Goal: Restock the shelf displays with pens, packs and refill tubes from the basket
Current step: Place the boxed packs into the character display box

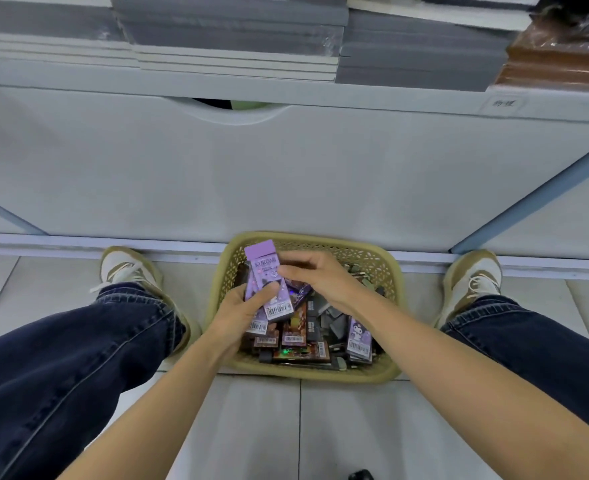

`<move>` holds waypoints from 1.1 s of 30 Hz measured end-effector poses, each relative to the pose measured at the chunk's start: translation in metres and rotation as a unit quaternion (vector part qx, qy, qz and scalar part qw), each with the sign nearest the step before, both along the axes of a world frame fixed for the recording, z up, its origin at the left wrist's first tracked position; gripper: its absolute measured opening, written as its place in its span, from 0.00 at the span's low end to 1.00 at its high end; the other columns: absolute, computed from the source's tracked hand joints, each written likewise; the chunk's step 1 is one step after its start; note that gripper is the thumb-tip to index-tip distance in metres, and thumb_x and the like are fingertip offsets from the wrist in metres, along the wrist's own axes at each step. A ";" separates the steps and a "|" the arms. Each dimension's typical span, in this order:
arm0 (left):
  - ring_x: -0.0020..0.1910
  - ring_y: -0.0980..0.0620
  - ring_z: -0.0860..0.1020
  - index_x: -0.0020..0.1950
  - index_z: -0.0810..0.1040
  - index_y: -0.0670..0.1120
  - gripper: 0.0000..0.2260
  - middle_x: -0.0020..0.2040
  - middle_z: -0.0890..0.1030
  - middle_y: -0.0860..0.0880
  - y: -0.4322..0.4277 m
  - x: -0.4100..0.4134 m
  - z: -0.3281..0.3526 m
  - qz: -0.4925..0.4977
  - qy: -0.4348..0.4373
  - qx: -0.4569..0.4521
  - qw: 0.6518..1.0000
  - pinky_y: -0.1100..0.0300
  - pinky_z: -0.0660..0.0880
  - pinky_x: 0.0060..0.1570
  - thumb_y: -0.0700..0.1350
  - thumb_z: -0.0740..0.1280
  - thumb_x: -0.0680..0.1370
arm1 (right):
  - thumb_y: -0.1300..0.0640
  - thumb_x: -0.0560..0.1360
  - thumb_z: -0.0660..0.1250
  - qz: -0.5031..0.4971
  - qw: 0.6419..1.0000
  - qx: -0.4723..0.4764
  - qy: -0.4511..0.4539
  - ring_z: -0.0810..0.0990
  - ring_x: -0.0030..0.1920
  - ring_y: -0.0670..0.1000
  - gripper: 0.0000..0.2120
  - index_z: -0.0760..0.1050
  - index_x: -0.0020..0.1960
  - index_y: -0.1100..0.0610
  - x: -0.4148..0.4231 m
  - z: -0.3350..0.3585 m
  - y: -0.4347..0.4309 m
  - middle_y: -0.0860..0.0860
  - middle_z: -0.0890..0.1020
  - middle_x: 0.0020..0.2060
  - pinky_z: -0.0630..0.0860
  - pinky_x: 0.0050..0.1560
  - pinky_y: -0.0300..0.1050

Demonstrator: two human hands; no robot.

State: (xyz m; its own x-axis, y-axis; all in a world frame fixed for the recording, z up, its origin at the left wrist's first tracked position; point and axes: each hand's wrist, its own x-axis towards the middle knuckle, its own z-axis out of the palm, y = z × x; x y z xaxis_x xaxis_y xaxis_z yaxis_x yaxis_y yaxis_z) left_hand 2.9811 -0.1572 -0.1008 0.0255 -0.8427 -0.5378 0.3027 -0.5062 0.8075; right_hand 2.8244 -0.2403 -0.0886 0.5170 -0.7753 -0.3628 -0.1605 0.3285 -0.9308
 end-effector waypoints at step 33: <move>0.43 0.44 0.83 0.58 0.79 0.41 0.21 0.51 0.85 0.41 -0.006 -0.004 0.105 0.032 0.055 -0.127 0.990 0.55 0.81 0.39 0.45 0.75 0.67 | 0.62 0.71 0.74 -0.125 0.989 -0.048 -0.062 0.82 0.38 0.48 0.09 0.74 0.46 0.58 0.014 0.110 0.011 0.52 0.83 0.40 0.80 0.37 0.41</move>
